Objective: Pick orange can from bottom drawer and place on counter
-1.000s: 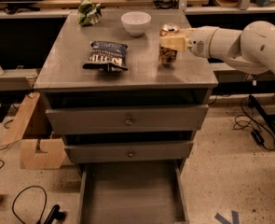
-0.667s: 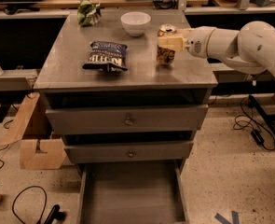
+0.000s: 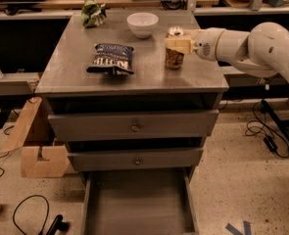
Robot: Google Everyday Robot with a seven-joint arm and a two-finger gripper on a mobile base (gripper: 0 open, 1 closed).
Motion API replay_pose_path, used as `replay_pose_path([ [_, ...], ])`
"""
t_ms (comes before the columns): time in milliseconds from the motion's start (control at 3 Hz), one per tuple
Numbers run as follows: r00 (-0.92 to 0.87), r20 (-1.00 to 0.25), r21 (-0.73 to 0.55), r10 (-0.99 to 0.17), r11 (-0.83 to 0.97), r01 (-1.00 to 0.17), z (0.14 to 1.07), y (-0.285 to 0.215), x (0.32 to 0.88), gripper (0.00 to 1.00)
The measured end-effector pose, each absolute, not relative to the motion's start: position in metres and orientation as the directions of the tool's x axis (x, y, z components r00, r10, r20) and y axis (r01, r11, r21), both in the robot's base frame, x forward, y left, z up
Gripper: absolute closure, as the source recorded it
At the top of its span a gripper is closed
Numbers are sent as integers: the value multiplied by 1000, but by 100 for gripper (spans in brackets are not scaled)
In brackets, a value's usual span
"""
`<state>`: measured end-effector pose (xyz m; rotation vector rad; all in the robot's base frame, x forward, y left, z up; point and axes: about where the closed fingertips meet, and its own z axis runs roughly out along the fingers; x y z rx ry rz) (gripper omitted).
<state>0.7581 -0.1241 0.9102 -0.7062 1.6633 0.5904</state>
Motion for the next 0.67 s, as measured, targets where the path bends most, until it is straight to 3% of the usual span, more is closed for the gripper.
replay_pose_path([
  [333,-142,-980,9,-137,687,-726,910,-122,758,0],
  [667,-142,-980,9,-137,687,-726,910,-122,758,0],
])
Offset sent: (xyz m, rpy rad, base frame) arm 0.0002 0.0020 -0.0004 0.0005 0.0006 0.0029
